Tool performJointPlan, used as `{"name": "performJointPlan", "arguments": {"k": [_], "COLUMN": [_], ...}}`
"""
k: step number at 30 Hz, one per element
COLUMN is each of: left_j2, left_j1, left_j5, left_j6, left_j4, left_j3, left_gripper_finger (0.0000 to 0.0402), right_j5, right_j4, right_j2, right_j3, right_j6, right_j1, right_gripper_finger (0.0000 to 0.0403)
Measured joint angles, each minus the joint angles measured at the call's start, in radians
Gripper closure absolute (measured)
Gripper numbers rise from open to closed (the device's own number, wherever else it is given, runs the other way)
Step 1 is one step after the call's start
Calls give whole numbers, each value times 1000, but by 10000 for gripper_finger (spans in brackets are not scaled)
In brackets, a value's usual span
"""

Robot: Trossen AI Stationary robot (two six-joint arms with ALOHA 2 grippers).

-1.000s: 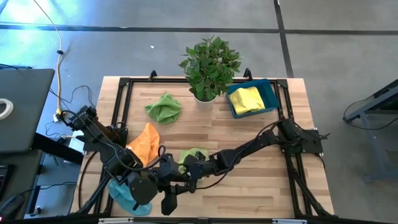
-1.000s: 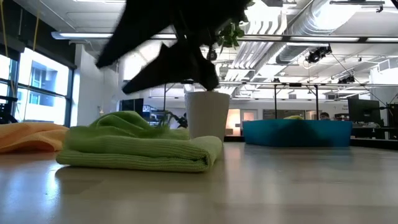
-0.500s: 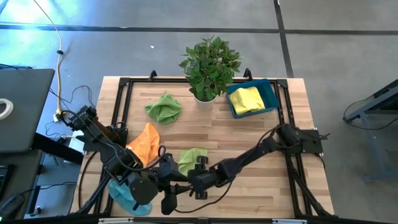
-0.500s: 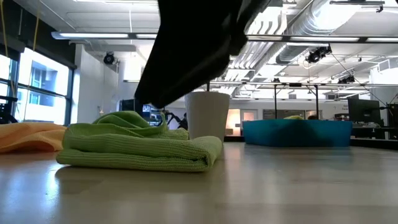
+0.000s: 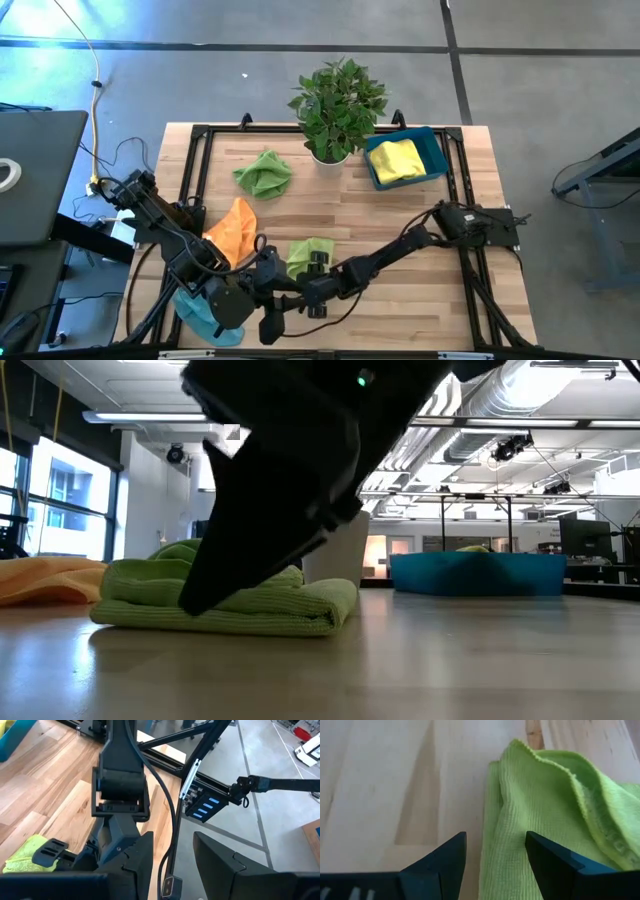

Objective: Sort microfiber towel by color & place in baskets
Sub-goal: Stack the light green towel on top of the yellow towel into the blue bin

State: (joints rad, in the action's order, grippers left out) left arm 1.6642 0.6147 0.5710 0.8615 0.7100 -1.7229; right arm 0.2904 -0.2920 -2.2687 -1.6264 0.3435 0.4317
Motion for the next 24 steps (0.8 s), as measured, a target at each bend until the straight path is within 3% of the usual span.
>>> {"name": "performJointPlan", "arguments": {"k": [5, 11, 14, 21, 24], "left_j2": [0, 0, 0, 0, 0], "left_j1": [0, 0, 0, 0, 0], "left_j5": [2, 2, 2, 18, 18], "left_j6": [0, 0, -1, -1, -1], "left_j4": [6, 30, 47, 50, 50], "left_j3": [0, 0, 0, 0, 0], "left_gripper_finger": [273, 273, 273, 273, 273], "right_j5": [-7, 66, 80, 82, 72], "right_j4": [23, 14, 6, -6, -10], "right_j2": [-37, -80, -85, -85, -78], "right_j3": [-2, -6, -6, -6, -4], "right_j6": [-23, -27, -23, 41, 53], "right_j1": [-6, 15, 22, 20, 19], "right_gripper_finger": [205, 222, 258, 387, 390]}}
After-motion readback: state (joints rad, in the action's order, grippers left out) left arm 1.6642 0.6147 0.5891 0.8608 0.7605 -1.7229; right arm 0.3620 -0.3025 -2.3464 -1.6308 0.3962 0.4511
